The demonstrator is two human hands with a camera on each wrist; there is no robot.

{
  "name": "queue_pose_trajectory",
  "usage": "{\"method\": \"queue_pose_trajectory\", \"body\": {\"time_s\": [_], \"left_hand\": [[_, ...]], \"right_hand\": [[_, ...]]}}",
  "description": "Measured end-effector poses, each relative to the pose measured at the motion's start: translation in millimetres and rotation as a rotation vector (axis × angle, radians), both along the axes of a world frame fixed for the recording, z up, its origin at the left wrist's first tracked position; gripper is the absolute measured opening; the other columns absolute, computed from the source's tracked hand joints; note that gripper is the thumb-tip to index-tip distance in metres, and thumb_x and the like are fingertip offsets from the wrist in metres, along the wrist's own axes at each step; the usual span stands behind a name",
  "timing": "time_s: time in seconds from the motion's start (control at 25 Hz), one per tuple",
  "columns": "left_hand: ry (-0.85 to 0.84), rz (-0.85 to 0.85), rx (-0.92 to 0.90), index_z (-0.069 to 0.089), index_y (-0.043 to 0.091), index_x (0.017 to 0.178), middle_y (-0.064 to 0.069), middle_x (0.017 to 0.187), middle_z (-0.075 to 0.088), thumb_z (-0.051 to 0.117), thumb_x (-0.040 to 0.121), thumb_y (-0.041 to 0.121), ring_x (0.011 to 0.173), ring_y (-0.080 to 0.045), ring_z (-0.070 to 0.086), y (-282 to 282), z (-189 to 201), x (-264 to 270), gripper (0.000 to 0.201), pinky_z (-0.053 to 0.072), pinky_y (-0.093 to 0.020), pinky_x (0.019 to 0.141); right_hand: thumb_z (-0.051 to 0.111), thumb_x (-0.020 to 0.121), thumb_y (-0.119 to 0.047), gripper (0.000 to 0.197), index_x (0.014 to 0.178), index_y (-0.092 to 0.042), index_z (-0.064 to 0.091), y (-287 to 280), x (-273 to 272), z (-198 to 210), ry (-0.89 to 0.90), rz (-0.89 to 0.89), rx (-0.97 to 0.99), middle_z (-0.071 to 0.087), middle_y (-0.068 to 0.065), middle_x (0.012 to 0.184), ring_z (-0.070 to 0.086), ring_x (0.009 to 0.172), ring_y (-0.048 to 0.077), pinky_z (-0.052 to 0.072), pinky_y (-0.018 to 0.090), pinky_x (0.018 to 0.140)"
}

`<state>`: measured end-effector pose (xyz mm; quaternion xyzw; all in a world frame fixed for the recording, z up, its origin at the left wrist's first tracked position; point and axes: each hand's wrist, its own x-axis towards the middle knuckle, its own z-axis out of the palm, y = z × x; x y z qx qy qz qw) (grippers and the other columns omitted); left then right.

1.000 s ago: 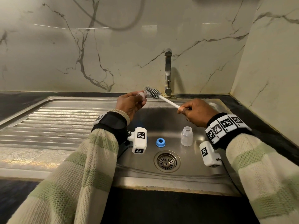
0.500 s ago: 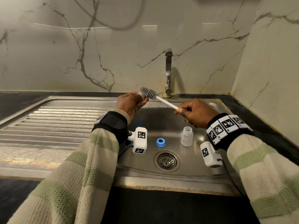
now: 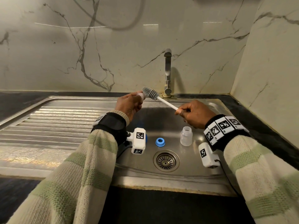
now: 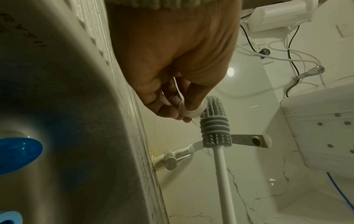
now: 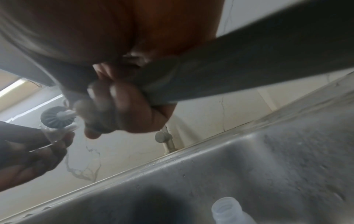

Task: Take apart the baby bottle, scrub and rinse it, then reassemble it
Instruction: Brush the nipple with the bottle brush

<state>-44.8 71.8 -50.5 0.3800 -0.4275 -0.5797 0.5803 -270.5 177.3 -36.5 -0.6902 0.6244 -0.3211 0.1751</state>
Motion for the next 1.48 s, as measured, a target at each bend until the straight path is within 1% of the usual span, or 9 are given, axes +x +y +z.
{"method": "queue_pose_trajectory", "body": {"time_s": [0.08, 0.2, 0.4, 0.6, 0.72, 0.96, 1.08, 1.32, 1.48], "left_hand": [[-0.016, -0.007, -0.009, 0.067, 0.001, 0.097, -0.011, 0.074, 0.064, 0.054, 0.085, -0.015, 0.059, -0.013, 0.056, 0.2, 0.5, -0.2, 0.023, 0.051, -0.021, 0.056], [-0.014, -0.015, 0.001, 0.07, 0.002, 0.098, -0.013, 0.086, 0.07, 0.057, 0.084, -0.015, 0.068, -0.015, 0.063, -0.6, 1.7, 1.3, 0.026, 0.054, -0.022, 0.062], [0.017, -0.001, 0.017, 0.068, -0.005, 0.107, -0.014, 0.085, 0.071, 0.062, 0.088, -0.009, 0.069, -0.017, 0.068, -4.8, -2.3, 0.2, 0.02, 0.056, -0.023, 0.064], [0.076, -0.03, 0.015, 0.066, 0.002, 0.097, -0.011, 0.08, 0.073, 0.058, 0.09, -0.012, 0.071, -0.021, 0.073, -1.2, 2.7, 0.3, 0.017, 0.061, -0.027, 0.068], [0.087, -0.051, 0.004, 0.066, -0.006, 0.105, -0.014, 0.088, 0.074, 0.059, 0.09, -0.011, 0.078, -0.023, 0.075, -2.2, 1.8, -0.1, 0.017, 0.061, -0.029, 0.073], [-0.002, 0.011, 0.017, 0.068, 0.0, 0.103, -0.015, 0.089, 0.072, 0.062, 0.087, -0.009, 0.076, -0.022, 0.069, -5.3, -1.7, -1.8, 0.019, 0.056, -0.024, 0.063], [0.032, -0.014, 0.02, 0.069, 0.005, 0.098, -0.014, 0.092, 0.072, 0.06, 0.089, -0.01, 0.08, -0.022, 0.071, -6.4, -0.9, 0.1, 0.02, 0.057, -0.026, 0.067], [0.09, -0.036, 0.017, 0.067, -0.005, 0.097, -0.014, 0.084, 0.074, 0.061, 0.089, -0.01, 0.077, -0.023, 0.074, -3.8, 1.1, -2.6, 0.011, 0.06, -0.027, 0.07], [0.026, -0.006, 0.023, 0.069, 0.002, 0.097, -0.014, 0.085, 0.071, 0.059, 0.09, -0.008, 0.072, -0.019, 0.067, -3.5, 0.8, -2.4, 0.016, 0.055, -0.025, 0.062]], "right_hand": [[0.058, 0.096, -0.026, 0.017, 0.096, -0.021, 0.074, 0.1, 0.3, -0.4, -0.038, 0.035, 0.034, 0.056, 0.001, 0.057, 0.048, 0.048, 0.013, 0.042, 0.025, 0.05], [0.058, 0.096, -0.025, 0.019, 0.097, -0.016, 0.075, -0.4, -1.0, -0.5, 0.02, -0.006, -0.019, 0.056, 0.0, 0.058, 0.048, 0.051, 0.013, 0.042, 0.023, 0.053], [0.057, 0.096, -0.026, 0.019, 0.098, -0.019, 0.075, 0.7, -2.3, 0.4, 0.012, -0.012, 0.006, 0.057, -0.002, 0.059, 0.049, 0.05, 0.011, 0.04, 0.022, 0.05], [0.056, 0.097, -0.026, 0.02, 0.099, -0.018, 0.074, 0.9, -5.6, 2.9, 0.021, -0.009, 0.024, 0.057, -0.001, 0.059, 0.048, 0.049, 0.01, 0.039, 0.021, 0.047], [0.056, 0.097, -0.027, 0.02, 0.101, -0.018, 0.074, 1.5, -5.4, 2.4, 0.024, -0.007, 0.025, 0.057, -0.001, 0.06, 0.048, 0.048, 0.008, 0.038, 0.021, 0.046], [0.056, 0.097, -0.027, 0.019, 0.096, -0.021, 0.074, -0.2, -5.3, 1.9, 0.017, 0.012, 0.047, 0.056, -0.001, 0.057, 0.046, 0.046, 0.009, 0.037, 0.02, 0.043], [0.056, 0.097, -0.027, 0.017, 0.092, -0.023, 0.072, 0.0, -6.0, 3.2, 0.036, -0.008, 0.028, 0.055, -0.002, 0.057, 0.046, 0.048, 0.011, 0.037, 0.02, 0.045], [0.057, 0.097, -0.026, 0.017, 0.092, -0.022, 0.073, -1.3, -5.0, 2.7, 0.014, -0.007, 0.01, 0.056, -0.002, 0.056, 0.047, 0.047, 0.011, 0.038, 0.022, 0.046], [0.056, 0.097, -0.025, 0.018, 0.093, -0.022, 0.073, -1.4, -4.9, 2.5, -0.041, 0.046, 0.071, 0.055, 0.0, 0.055, 0.045, 0.042, 0.008, 0.038, 0.022, 0.043]]}}
